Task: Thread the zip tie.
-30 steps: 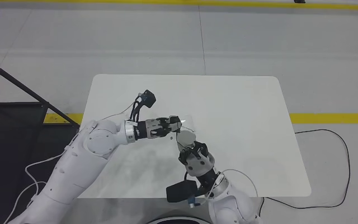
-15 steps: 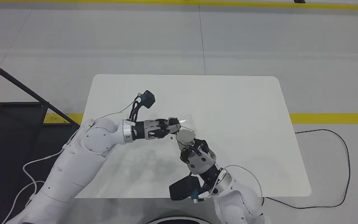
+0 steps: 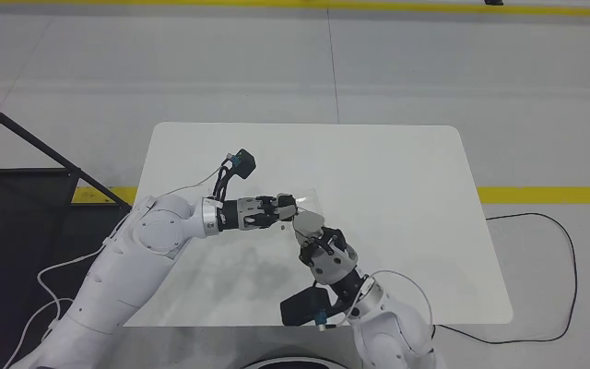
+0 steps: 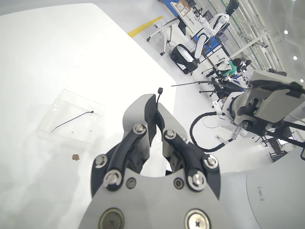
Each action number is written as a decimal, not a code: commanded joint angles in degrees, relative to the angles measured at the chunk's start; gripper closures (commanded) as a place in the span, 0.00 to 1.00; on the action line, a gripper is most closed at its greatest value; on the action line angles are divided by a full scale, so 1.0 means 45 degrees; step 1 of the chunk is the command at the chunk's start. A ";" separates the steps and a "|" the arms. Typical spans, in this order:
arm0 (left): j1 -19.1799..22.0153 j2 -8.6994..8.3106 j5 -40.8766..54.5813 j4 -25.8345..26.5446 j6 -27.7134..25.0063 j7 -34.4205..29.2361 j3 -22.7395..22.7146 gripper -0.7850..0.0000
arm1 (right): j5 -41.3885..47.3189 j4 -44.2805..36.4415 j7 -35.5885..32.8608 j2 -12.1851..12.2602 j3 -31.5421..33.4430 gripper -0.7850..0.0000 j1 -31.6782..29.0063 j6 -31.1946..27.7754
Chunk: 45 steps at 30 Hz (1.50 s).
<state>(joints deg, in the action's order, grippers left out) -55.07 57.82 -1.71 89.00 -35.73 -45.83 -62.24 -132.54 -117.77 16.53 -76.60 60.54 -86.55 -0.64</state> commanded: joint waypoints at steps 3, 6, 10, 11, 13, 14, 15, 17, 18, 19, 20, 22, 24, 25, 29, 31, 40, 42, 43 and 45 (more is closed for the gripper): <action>0.0000 0.0000 0.0000 0.0000 0.0000 0.0000 0.0000 1.00 | -0.0010 0.0079 -0.0014 0.0009 -0.0036 1.00 0.0063 0.0023; 0.0000 0.0000 0.0000 0.0000 0.0000 0.0000 0.0000 1.00 | 0.0039 0.0092 -0.0053 0.0016 -0.0048 1.00 0.0094 -0.0006; 0.0000 0.0000 0.0000 0.0000 0.0000 0.0000 0.0000 1.00 | 0.0053 0.0103 -0.0065 0.0030 -0.0063 1.00 0.0110 0.0006; 0.0000 0.0000 0.0000 0.0000 0.0000 0.0000 0.0000 1.00 | 0.0054 0.0109 -0.0065 0.0034 -0.0068 1.00 0.0111 0.0013; 0.0000 0.0000 0.0000 0.0000 0.0000 0.0000 0.0000 1.00 | 0.0074 0.0115 -0.0082 0.0040 -0.0078 1.00 0.0113 0.0008; 0.0000 0.0000 0.0000 0.0000 0.0000 0.0000 0.0000 1.00 | 0.0092 0.0121 -0.0072 0.0043 -0.0088 1.00 0.0117 -0.0006; 0.0000 0.0000 0.0000 0.0000 0.0000 0.0000 0.0000 1.00 | 0.0108 0.0129 -0.0077 0.0046 -0.0090 1.00 0.0122 -0.0014; 0.0000 0.0000 0.0000 0.0000 0.0000 0.0000 0.0000 1.00 | 0.0101 0.0151 -0.0079 0.0052 -0.0103 1.00 0.0145 -0.0019; 0.0000 0.0000 0.0000 0.0000 0.0000 0.0000 0.0000 1.00 | 0.0101 0.0164 -0.0086 0.0055 -0.0113 1.00 0.0155 -0.0025; 0.0000 0.0000 0.0000 0.0000 0.0000 0.0000 0.0000 1.00 | 0.0115 0.0170 -0.0101 0.0056 -0.0122 1.00 0.0166 -0.0031; 0.0000 0.0000 0.0000 0.0000 0.0000 0.0000 0.0000 1.00 | 0.0120 0.0183 -0.0110 0.0058 -0.0131 1.00 0.0179 -0.0029; 0.0000 0.0000 0.0000 0.0000 0.0000 0.0000 0.0000 1.00 | 0.0110 0.0197 -0.0136 0.0061 -0.0150 1.00 0.0201 -0.0015; 0.0000 0.0000 0.0000 0.0000 0.0000 0.0000 0.0000 1.00 | 0.0114 0.0227 -0.0162 0.0065 -0.0162 1.00 0.0222 -0.0024; 0.0000 0.0000 0.0000 0.0000 0.0000 0.0000 0.0000 1.00 | 0.0120 0.0235 -0.0173 0.0066 -0.0167 1.00 0.0239 -0.0026; 0.0000 0.0000 0.0000 0.0000 0.0000 0.0000 0.0000 1.00 | 0.0142 0.0272 -0.0254 0.0072 -0.0180 1.00 0.0283 -0.0017; 0.0000 0.0000 0.0000 0.0000 0.0000 0.0000 0.0000 1.00 | 0.0094 0.0272 -0.0306 0.0076 -0.0178 1.00 0.0306 0.0013; 0.0000 0.0000 0.0000 0.0000 0.0000 0.0000 0.0000 1.00 | 0.0125 0.0258 -0.0109 0.0094 -0.0231 1.00 0.0243 0.0376; 0.0000 0.0000 0.0000 0.0000 0.0000 0.0000 0.0000 1.00 | 0.0125 0.0256 -0.0088 0.0102 -0.0225 1.00 0.0226 0.0390; 0.0000 0.0000 0.0000 0.0000 0.0000 0.0000 0.0000 1.00 | 0.0126 0.0251 -0.0085 0.0106 -0.0224 1.00 0.0222 0.0392; 0.0000 0.0000 0.0000 0.0000 0.0000 0.0000 0.0000 1.00 | 0.0105 0.0246 -0.0083 0.0114 -0.0220 1.00 0.0224 0.0373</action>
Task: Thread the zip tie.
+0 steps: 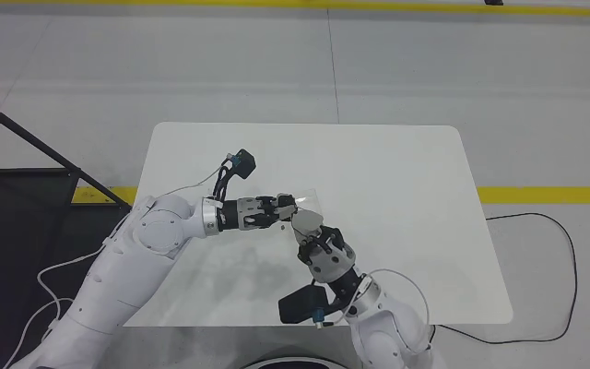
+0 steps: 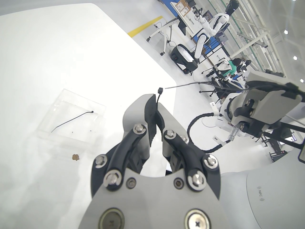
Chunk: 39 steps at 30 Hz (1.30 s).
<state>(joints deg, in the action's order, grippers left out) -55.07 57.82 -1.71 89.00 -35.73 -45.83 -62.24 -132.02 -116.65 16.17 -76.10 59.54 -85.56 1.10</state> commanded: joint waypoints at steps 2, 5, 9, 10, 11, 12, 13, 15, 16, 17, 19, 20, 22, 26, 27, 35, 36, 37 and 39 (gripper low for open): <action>0.0000 0.0000 0.0000 0.0000 0.0000 0.0000 0.0000 1.00 | 0.0022 0.0018 -0.0020 0.0007 0.0000 1.00 0.0012 -0.0038; 0.0000 0.0000 0.0000 0.0000 0.0000 0.0000 0.0000 1.00 | 0.0027 0.0031 -0.0086 0.0011 -0.0014 1.00 0.0042 -0.0082; 0.0000 0.0000 0.0000 0.0000 0.0000 0.0000 0.0000 1.00 | 0.0001 0.0025 -0.0065 0.0017 -0.0038 1.00 0.0074 -0.0012; 0.0000 0.0000 0.0000 0.0000 0.0000 0.0000 0.0000 1.00 | 0.0000 0.0026 0.0021 0.0020 -0.0058 1.00 0.0056 0.0035; 0.0000 0.0000 0.0000 0.0000 0.0000 0.0000 0.0000 1.00 | 0.0011 0.0024 0.0058 0.0025 -0.0053 1.00 0.0028 0.0074; 0.0000 0.0000 0.0000 0.0000 0.0000 0.0000 0.0000 1.00 | 0.0002 0.0013 0.0081 0.0032 -0.0046 1.00 0.0004 0.0093; 0.0000 0.0000 0.0000 0.0000 0.0000 0.0000 0.0000 1.00 | -0.0012 -0.0001 0.0100 0.0038 -0.0039 1.00 -0.0015 0.0109; 0.0000 0.0000 0.0000 0.0000 0.0000 0.0000 0.0000 1.00 | -0.0036 -0.0007 0.0114 0.0049 -0.0031 1.00 -0.0036 0.0094; 0.0000 0.0000 0.0000 0.0000 0.0000 0.0000 0.0000 1.00 | -0.0025 -0.0012 0.0105 0.0052 -0.0028 1.00 -0.0040 0.0080; 0.0000 0.0000 0.0000 0.0000 0.0000 0.0000 0.0000 1.00 | -0.0039 0.0000 0.0093 0.0056 -0.0026 1.00 -0.0033 0.0057; 0.0000 0.0000 0.0000 0.0000 0.0000 0.0000 0.0000 1.00 | -0.0063 0.0019 0.0046 0.0062 -0.0039 1.00 -0.0015 -0.0015; 0.0000 0.0000 0.0000 0.0000 0.0000 0.0000 0.0000 1.00 | -0.0088 0.0035 0.0004 0.0064 -0.0046 1.00 0.0000 -0.0061; 0.0000 0.0000 0.0000 0.0000 0.0000 0.0000 0.0000 1.00 | -0.0113 0.0045 -0.0066 0.0063 -0.0083 1.00 0.0032 -0.0103; 0.0000 0.0000 0.0000 0.0000 0.0000 0.0000 0.0000 1.00 | -0.0104 0.0065 -0.0127 0.0063 -0.0116 1.00 0.0081 -0.0093; 0.0000 0.0000 0.0000 0.0000 0.0000 0.0000 0.0000 1.00 | -0.0100 0.0070 -0.0131 0.0064 -0.0120 1.00 0.0090 -0.0091; 0.0000 0.0000 0.0000 0.0000 0.0000 0.0000 0.0000 1.00 | -0.0065 0.0091 -0.0170 0.0074 -0.0136 1.00 0.0118 -0.0033; 0.0000 0.0000 0.0000 0.0000 0.0000 0.0000 0.0000 1.00 | -0.0063 0.0089 -0.0181 0.0075 -0.0138 1.00 0.0127 -0.0043; 0.0000 0.0000 0.0000 0.0000 0.0000 0.0000 0.0000 1.00 | -0.0059 0.0091 -0.0188 0.0076 -0.0142 1.00 0.0135 -0.0046; 0.0000 0.0000 0.0000 0.0000 0.0000 0.0000 0.0000 1.00 | -0.0033 0.0090 -0.0126 0.0075 -0.0163 1.00 0.0149 0.0022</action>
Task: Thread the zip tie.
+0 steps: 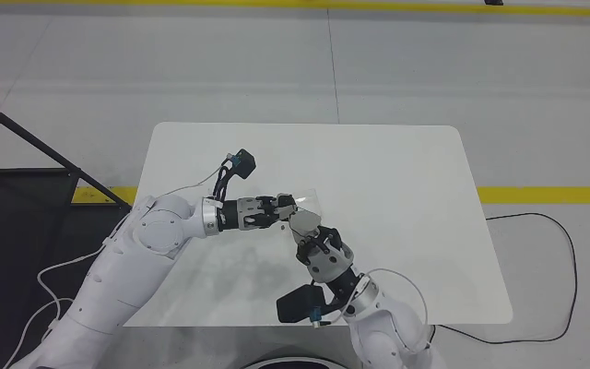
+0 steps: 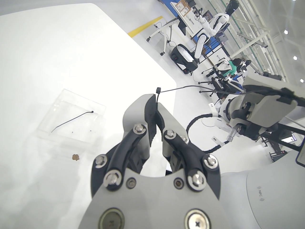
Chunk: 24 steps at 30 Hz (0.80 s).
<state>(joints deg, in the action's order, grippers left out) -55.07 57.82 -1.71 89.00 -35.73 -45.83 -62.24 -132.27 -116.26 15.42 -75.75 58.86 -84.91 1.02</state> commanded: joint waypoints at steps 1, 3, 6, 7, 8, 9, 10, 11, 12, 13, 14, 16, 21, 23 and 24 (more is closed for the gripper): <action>0.0000 0.0000 0.0000 0.0000 0.0000 0.0000 0.0000 1.00 | 0.0018 0.0017 0.0064 0.0001 -0.0015 1.00 0.0005 0.0070; 0.0000 0.0000 0.0000 0.0000 0.0000 0.0000 0.0000 1.00 | 0.0017 0.0023 0.0075 0.0004 -0.0020 1.00 0.0004 0.0092; 0.0000 0.0000 0.0000 0.0000 0.0000 0.0000 0.0000 1.00 | 0.0022 0.0022 0.0071 0.0009 -0.0023 1.00 0.0007 0.0095; 0.0000 0.0000 0.0000 0.0000 0.0000 0.0000 0.0000 1.00 | 0.0023 0.0023 0.0070 0.0011 -0.0024 1.00 0.0009 0.0096; 0.0000 0.0000 0.0000 0.0000 0.0000 0.0000 0.0000 1.00 | 0.0025 0.0023 0.0069 0.0013 -0.0025 1.00 0.0010 0.0097; 0.0000 0.0000 0.0000 0.0000 0.0000 0.0000 0.0000 1.00 | 0.0032 0.0028 0.0064 0.0014 -0.0027 1.00 0.0009 0.0093; 0.0000 0.0000 0.0000 0.0000 0.0000 0.0000 0.0000 1.00 | 0.0036 0.0027 0.0034 0.0015 -0.0024 1.00 0.0011 0.0091; 0.0000 0.0000 0.0000 0.0000 0.0000 0.0000 0.0000 1.00 | 0.0016 0.0027 0.0024 0.0017 -0.0028 1.00 0.0021 0.0071; 0.0000 0.0000 0.0000 0.0000 0.0000 0.0000 0.0000 1.00 | 0.0014 0.0026 0.0016 0.0019 -0.0031 1.00 0.0027 0.0065; 0.0000 0.0000 0.0000 0.0000 0.0000 0.0000 0.0000 1.00 | 0.0016 0.0025 0.0011 0.0020 -0.0033 1.00 0.0031 0.0064; 0.0000 0.0000 0.0000 0.0000 0.0000 0.0000 0.0000 1.00 | 0.0027 0.0023 0.0006 0.0020 -0.0035 1.00 0.0031 0.0071; 0.0000 0.0000 0.0000 0.0000 0.0000 0.0000 0.0000 1.00 | 0.0047 0.0024 0.0006 0.0023 -0.0030 1.00 0.0027 0.0089; 0.0000 0.0000 0.0000 0.0000 0.0000 0.0000 0.0000 1.00 | 0.0064 0.0031 -0.0044 0.0034 -0.0002 1.00 0.0024 0.0079; 0.0000 0.0000 0.0000 0.0000 0.0000 0.0000 0.0000 1.00 | 0.0062 0.0060 -0.0094 0.0036 0.0011 1.00 0.0028 0.0094; 0.0000 0.0000 0.0000 0.0000 0.0000 0.0000 0.0000 1.00 | 0.0014 0.0068 -0.0150 0.0035 0.0018 1.00 0.0046 0.0114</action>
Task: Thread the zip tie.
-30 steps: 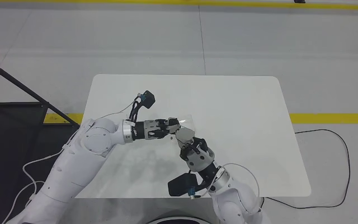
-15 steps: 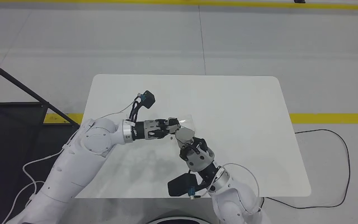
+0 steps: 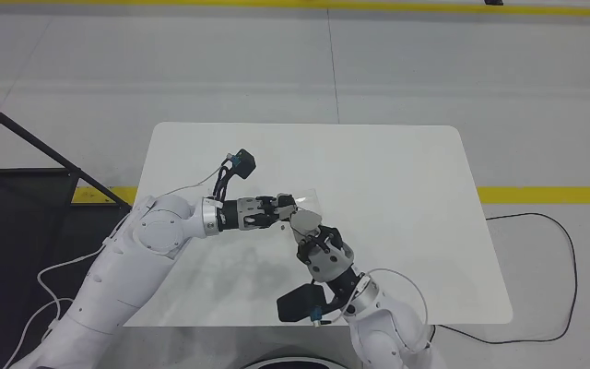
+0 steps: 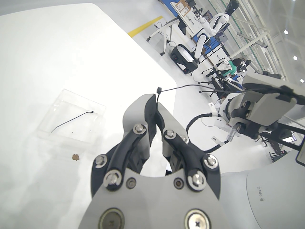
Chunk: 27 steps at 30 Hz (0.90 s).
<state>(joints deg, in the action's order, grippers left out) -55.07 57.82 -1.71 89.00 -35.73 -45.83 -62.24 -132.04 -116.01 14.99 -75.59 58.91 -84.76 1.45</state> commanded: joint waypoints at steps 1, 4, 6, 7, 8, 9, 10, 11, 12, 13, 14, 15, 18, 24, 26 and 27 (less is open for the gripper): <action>0.0000 0.0000 0.0000 0.0000 0.0000 0.0000 0.0000 1.00 | -0.0071 0.0028 -0.0095 -0.0003 -0.0010 1.00 0.0032 0.0021; 0.0000 0.0000 0.0000 0.0000 0.0000 0.0000 0.0000 1.00 | -0.0162 0.0067 -0.0237 -0.0013 -0.0079 1.00 0.0072 0.0053; 0.0000 0.0000 0.0000 0.0000 0.0000 0.0000 0.0000 1.00 | -0.0198 0.0070 -0.0302 -0.0017 -0.0104 1.00 0.0094 0.0046; 0.0000 0.0000 0.0000 0.0000 0.0000 0.0000 0.0000 1.00 | -0.0215 0.0085 -0.0334 -0.0016 -0.0112 1.00 0.0099 0.0009; 0.0000 0.0000 0.0000 0.0000 0.0000 0.0000 0.0000 1.00 | -0.0242 0.0081 -0.0363 -0.0014 -0.0114 1.00 0.0110 -0.0029; 0.0000 0.0000 0.0000 0.0000 0.0000 0.0000 0.0000 1.00 | -0.0257 0.0084 -0.0369 -0.0010 -0.0123 1.00 0.0118 -0.0106; 0.0000 0.0000 0.0000 0.0000 0.0000 0.0000 0.0000 1.00 | -0.0298 0.0089 -0.0369 -0.0004 -0.0120 1.00 0.0124 -0.0174; 0.0000 0.0000 0.0000 0.0000 0.0000 0.0000 0.0000 1.00 | -0.0355 0.0091 -0.0367 0.0005 -0.0116 1.00 0.0126 -0.0255; 0.0000 0.0000 0.0000 0.0000 0.0000 0.0000 0.0000 1.00 | -0.0419 0.0091 -0.0346 0.0016 -0.0113 1.00 0.0129 -0.0362; 0.0000 0.0000 0.0000 0.0000 0.0000 0.0000 0.0000 1.00 | -0.0465 0.0079 -0.0311 0.0027 -0.0103 1.00 0.0125 -0.0446; 0.0000 0.0000 0.0000 0.0000 0.0000 0.0000 0.0000 1.00 | -0.0520 0.0081 -0.0291 0.0039 -0.0091 1.00 0.0112 -0.0520; 0.0000 0.0000 0.0000 0.0000 0.0000 0.0000 0.0000 1.00 | -0.0611 0.0078 -0.0240 0.0055 -0.0091 1.00 0.0102 -0.0638; 0.0000 0.0000 0.0000 0.0000 0.0000 0.0000 0.0000 1.00 | -0.0950 0.0063 -0.0104 0.0113 -0.0057 1.00 0.0054 -0.1000; 0.0000 0.0000 0.0000 0.0000 0.0000 0.0000 0.0000 1.00 | -0.1436 0.0037 0.0204 0.0230 0.0034 1.00 -0.0064 -0.1602; 0.0000 0.0000 0.0000 0.0000 0.0000 0.0000 0.0000 1.00 | -0.1595 0.0028 0.0295 0.0269 0.0059 1.00 -0.0112 -0.1774; 0.0000 0.0000 0.0000 0.0000 0.0000 0.0000 0.0000 1.00 | -0.1679 0.0024 0.0349 0.0289 0.0067 1.00 -0.0130 -0.1872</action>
<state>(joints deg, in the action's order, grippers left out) -55.07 57.82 -1.71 89.00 -35.73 -45.83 -62.24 -139.28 -115.87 16.35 -74.38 59.18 -85.27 -6.58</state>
